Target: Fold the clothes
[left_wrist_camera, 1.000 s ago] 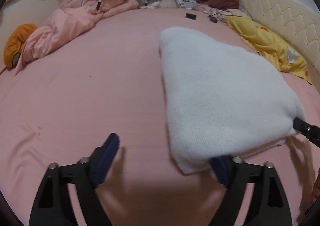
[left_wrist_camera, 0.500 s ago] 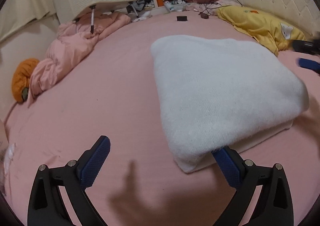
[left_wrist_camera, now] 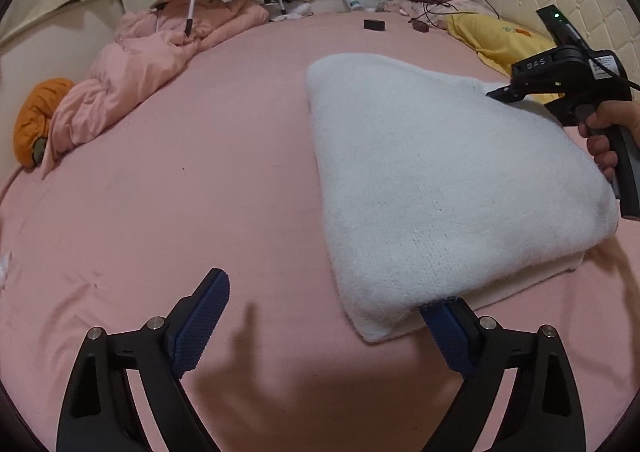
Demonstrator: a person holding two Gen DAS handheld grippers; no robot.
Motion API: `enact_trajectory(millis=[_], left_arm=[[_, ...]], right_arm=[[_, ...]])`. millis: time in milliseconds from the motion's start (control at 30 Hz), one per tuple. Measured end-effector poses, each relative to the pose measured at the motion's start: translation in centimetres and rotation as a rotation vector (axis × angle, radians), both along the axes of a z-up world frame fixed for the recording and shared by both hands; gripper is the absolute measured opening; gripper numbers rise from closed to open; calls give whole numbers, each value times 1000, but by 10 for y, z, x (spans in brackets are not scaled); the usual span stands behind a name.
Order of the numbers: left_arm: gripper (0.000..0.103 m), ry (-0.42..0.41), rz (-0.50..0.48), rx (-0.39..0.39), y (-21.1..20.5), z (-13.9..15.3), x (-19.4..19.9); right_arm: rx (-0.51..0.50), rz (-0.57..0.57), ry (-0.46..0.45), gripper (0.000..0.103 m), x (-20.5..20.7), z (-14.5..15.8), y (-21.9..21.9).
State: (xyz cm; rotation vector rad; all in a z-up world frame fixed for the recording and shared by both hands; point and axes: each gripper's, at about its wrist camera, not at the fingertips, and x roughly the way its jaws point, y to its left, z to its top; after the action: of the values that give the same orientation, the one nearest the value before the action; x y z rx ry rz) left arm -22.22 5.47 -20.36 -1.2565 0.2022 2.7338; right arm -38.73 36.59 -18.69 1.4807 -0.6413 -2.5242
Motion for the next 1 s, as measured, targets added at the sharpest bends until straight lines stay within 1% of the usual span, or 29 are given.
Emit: enact_trajectory(millis=[33,67,100,133,167,200,233,267,300,333,367,467,533,567,633,667,733,767,800,833,900,933,967,1000], left_arm=[[94,1,1,7,-1,-1,0],[94,3,1,12,-1,-1,0],[94,4,2,16,-1,-3,0],[94,5,2,19,0,-4,1],[94,4,-1,21,1,-5,1],[94,4,-5,23,3,-7,2],[94,3,-5,18,5,-7,2],[94,4,-3,6,7,-8,1],[94,9,-1,1,8,-7,2],[94,12,0,4,7,-6,1],[94,14,9,9,5,-5,1],[94,7,43,41,-6,-5,-3],[94,9,55,78,-14,-6,-3],[94,11,55,82,-15,-7,-3],[94,12,66,89,-17,-8,-2],[94,14,80,93,-18,-8,-2],[95,2,96,94,-18,-10,-2],[94,-1,100,96,-18,-10,-2],[94,-2,97,91,-18,-10,-2],[94,-1,92,81,-16,-9,-1],[94,21,61,35,-9,-4,1],[94,32,49,21,-6,-2,3],[94,45,37,6,-3,1,4],[94,58,30,0,-2,4,4]], right_arm=[[17,14,15,27,2,5,-2],[54,32,62,24,6,16,-4],[78,34,115,24,11,27,-7],[99,24,172,24,17,36,-9],[122,-8,254,24,25,46,-9],[147,-28,291,24,29,48,-8],[179,-43,260,24,23,40,-9],[172,-40,125,24,6,13,-7],[168,-32,46,24,-3,-5,-6],[165,-34,22,24,-5,-14,-4],[132,-67,35,24,-2,-10,1],[9,-112,19,25,11,1,12],[-43,-125,46,25,20,7,20],[-23,-115,45,25,20,0,21],[53,-64,-14,30,11,-22,12],[76,-58,8,32,9,-22,9],[123,-23,58,34,9,-10,6],[144,-10,61,37,12,-2,5],[168,-32,66,48,18,5,8],[211,-84,89,52,29,15,11],[280,-154,151,64,56,35,15],[289,-159,179,67,69,42,13],[282,-143,200,69,92,46,10],[267,-117,193,70,98,47,1]])
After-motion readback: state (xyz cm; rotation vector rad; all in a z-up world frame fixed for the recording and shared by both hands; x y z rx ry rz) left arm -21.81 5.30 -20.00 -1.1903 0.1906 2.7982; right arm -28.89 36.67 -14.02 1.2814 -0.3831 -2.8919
